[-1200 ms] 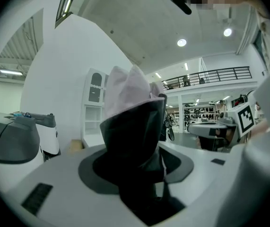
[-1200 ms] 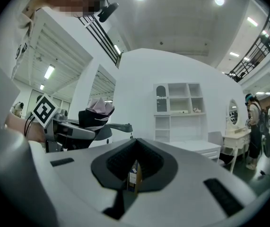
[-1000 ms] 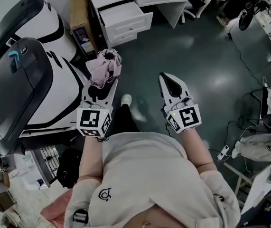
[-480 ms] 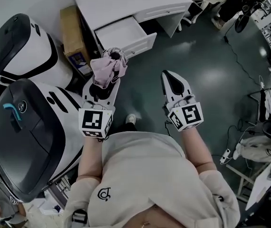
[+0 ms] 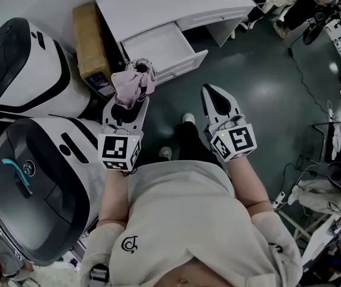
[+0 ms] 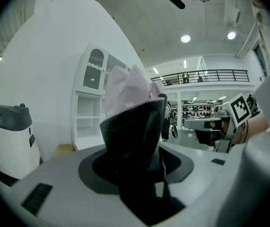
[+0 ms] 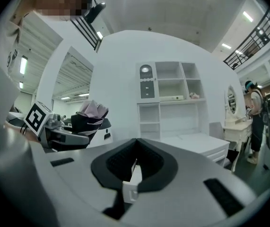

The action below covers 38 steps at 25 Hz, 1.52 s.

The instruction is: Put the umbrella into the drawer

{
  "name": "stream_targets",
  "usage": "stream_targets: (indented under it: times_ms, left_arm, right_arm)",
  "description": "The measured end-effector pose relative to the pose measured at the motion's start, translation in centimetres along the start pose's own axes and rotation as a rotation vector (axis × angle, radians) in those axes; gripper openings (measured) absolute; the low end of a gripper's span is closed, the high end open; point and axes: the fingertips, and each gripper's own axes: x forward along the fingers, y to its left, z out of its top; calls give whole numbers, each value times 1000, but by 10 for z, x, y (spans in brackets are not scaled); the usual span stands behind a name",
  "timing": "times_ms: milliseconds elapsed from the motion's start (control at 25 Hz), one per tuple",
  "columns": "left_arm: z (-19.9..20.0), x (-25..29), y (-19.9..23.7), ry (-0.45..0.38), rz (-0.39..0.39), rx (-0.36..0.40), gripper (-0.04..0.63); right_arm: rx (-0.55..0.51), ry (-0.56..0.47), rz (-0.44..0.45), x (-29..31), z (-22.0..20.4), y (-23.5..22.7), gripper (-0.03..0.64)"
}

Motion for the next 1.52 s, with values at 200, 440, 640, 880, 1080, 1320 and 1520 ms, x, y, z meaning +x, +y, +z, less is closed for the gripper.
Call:
stream_targets:
  times_ms: [200, 440, 640, 880, 1080, 1320, 1520]
  left_arm:
    - [0, 45, 28, 15, 72, -13, 224]
    - [9, 111, 56, 35, 180, -30, 224]
    - [1, 180, 69, 68, 178, -22, 224]
    - [-67, 256, 77, 232, 114, -13, 224]
    - [-124, 308, 82, 361, 62, -21, 224]
    - [-202, 344, 88, 546, -29, -26, 224]
    - [-255, 370, 94, 644, -82, -33, 224]
  right_arm:
    - [-2, 3, 72, 58, -4, -35, 8]
    - [-63, 13, 190, 134, 3, -82, 6]
    - [-55, 43, 260, 188, -2, -129, 8]
    - [-35, 105, 341, 238, -36, -166, 8]
    - [-28, 165, 396, 268, -71, -186, 8]
    - [20, 220, 397, 300, -112, -208, 8]
    - [40, 294, 394, 319, -146, -219, 8]
